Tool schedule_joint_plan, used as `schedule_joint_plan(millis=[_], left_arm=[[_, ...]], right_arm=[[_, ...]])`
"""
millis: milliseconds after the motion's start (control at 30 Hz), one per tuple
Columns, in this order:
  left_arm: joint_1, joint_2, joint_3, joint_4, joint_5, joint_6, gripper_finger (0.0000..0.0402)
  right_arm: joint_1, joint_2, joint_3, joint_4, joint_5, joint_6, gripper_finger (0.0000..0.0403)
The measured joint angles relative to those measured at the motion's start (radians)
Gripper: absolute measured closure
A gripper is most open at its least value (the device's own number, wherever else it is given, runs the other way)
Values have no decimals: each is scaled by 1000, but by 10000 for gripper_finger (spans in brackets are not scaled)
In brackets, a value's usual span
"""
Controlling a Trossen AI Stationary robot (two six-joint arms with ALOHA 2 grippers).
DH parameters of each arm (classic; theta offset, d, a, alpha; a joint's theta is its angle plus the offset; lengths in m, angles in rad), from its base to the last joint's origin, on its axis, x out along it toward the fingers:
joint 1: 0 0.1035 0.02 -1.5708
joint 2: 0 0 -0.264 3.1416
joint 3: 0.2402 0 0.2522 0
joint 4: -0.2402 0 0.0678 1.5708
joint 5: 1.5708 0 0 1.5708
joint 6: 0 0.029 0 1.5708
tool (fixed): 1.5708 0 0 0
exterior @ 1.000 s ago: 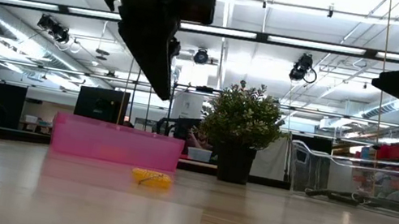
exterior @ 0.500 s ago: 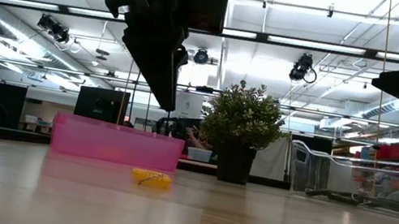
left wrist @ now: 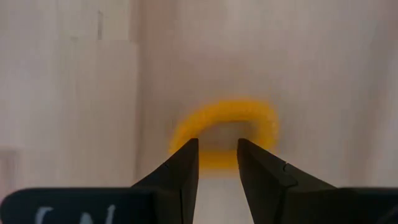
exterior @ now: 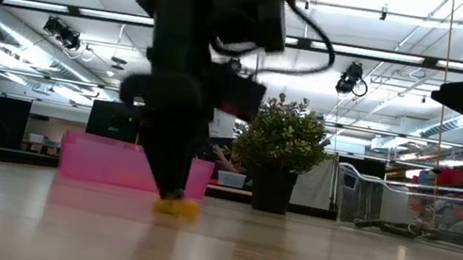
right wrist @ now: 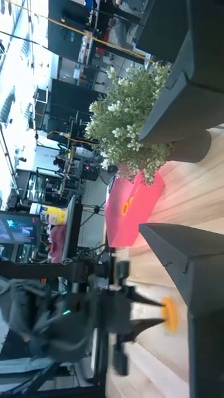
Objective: Sort spring keychains
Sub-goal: Put the yellow spring keychain into the pink bin
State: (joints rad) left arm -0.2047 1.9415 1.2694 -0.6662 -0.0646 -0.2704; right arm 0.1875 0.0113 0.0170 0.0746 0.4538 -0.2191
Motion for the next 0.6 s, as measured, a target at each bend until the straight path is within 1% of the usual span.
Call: schedule_joint_plan(millis=[67,233,433,500,533,600], left_arm=[[25,38,5,12,18,5,287],[79,84,9,3,112,-5,287],[87,76,5,7,107,7,289],[82,75,4,4,101,45,303],[76,75,4,-1,103,66,316],[69,75,5,-18,106,106,357]], right_arm=[[0,0,0,-5,1,0,180],[0,0,0,-4,0,0,180],[0,0,0,-5,1,0,180],[0,0,0,-5,1,0,180],[0,0,0,-5,1,0,180],[0,0,0,-5,1,0,180]])
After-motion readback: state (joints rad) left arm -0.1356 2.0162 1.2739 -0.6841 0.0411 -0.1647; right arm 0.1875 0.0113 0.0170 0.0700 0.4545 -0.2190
